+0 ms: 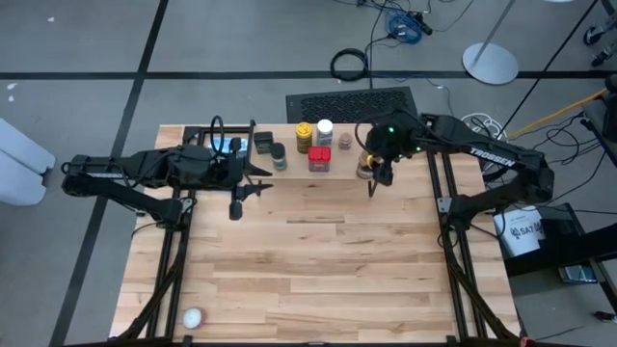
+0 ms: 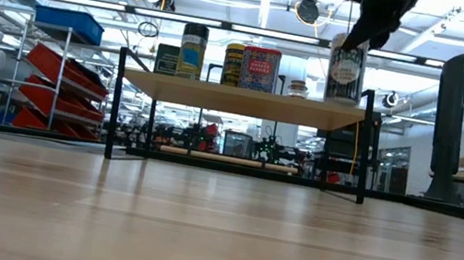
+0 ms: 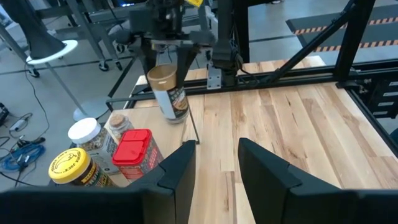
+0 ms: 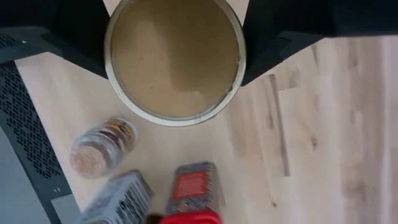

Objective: Shelf spices
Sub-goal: Remove the gold seasoning bottle from the shelf

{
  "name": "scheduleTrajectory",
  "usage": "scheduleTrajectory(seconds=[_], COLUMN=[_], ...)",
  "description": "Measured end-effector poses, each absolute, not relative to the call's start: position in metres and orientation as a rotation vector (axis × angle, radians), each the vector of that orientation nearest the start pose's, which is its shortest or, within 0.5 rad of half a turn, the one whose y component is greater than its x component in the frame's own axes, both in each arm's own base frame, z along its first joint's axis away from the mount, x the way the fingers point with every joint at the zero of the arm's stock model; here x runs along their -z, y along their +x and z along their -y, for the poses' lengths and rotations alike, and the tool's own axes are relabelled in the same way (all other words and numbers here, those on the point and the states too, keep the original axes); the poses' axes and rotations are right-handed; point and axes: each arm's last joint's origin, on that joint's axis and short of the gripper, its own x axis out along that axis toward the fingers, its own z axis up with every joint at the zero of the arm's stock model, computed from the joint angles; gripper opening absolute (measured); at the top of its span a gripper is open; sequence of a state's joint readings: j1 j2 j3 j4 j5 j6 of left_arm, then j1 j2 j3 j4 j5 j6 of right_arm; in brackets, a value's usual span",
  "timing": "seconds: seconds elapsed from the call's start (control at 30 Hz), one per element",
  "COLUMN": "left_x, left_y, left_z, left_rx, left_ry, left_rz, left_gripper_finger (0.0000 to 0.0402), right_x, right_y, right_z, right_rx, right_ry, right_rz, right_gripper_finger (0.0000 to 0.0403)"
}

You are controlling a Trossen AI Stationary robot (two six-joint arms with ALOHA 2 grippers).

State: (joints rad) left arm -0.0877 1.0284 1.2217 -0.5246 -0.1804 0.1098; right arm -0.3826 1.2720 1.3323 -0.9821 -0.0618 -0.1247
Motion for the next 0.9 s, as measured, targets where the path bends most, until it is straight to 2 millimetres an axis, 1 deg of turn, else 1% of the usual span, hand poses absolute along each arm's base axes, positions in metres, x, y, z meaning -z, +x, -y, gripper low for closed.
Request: scheduleTrajectory(seconds=[0.1,0.27,0.4,0.47,0.63,0.9], left_x=[-0.404,-0.404,-0.404,-0.404,-0.404,-0.403], left_y=[0.203,0.203,0.203,0.203,0.203,0.203], left_z=[0.013,0.013,0.013,0.013,0.013,0.013], left_rx=[-0.073,-0.073,-0.073,-0.073,-0.073,-0.077], left_ry=[0.153,0.153,0.153,0.153,0.152,0.127], left_rz=[-0.334,-0.335,-0.335,-0.335,-0.339,-0.34], left_gripper_finger=[0.0131,0.0131,0.0131,0.0131,0.0131,0.0131], right_x=[-0.361,-0.386,-0.399,-0.401,-0.398,-0.397], right_y=[0.222,0.216,0.214,0.214,0.213,0.218], right_z=[0.079,0.061,0.046,0.038,0.017,-0.013], right_rx=[0.211,0.172,0.136,0.113,0.057,-0.002], right_ry=[0.098,0.106,0.132,0.143,0.174,0.153], right_rz=[-0.886,-0.81,-0.804,-0.808,-0.865,-0.86], right_gripper_finger=[0.0273,0.0272,0.0272,0.0273,0.0271,0.0271])
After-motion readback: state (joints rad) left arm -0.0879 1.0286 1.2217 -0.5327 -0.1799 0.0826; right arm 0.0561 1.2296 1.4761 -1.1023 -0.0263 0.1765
